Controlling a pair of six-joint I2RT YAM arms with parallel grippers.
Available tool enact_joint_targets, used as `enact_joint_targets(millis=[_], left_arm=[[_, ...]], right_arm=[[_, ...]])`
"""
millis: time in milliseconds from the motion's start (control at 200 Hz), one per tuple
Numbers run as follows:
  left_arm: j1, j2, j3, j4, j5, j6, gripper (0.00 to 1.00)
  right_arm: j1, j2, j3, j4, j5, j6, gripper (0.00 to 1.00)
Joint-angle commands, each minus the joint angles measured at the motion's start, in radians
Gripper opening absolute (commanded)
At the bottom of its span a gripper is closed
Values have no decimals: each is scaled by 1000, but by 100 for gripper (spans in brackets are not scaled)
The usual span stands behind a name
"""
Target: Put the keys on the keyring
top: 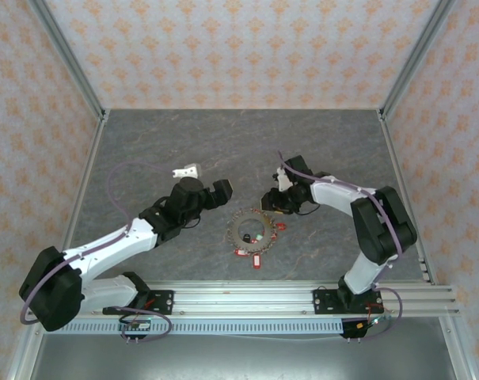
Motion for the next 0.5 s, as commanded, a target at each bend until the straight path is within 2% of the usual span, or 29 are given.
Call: enact_joint_targets(millis=[0, 140, 280, 385, 495], left_arm=[[2, 34, -33, -52, 81, -129, 94], [0, 74, -54, -17, 160, -180, 82], [-13, 131, -43, -23, 216, -199, 62], [-19, 204, -35, 23, 309, -244, 49], [-52, 272, -4, 5, 319, -239, 48]], right_arm=[[10, 39, 55, -72, -8, -55, 41], [11, 74, 94, -98, 4, -88, 41], [11, 111, 127, -119, -4, -120, 41], [11, 129, 138, -129, -45, -141, 39], [10, 135, 138, -147, -75, -170, 39]])
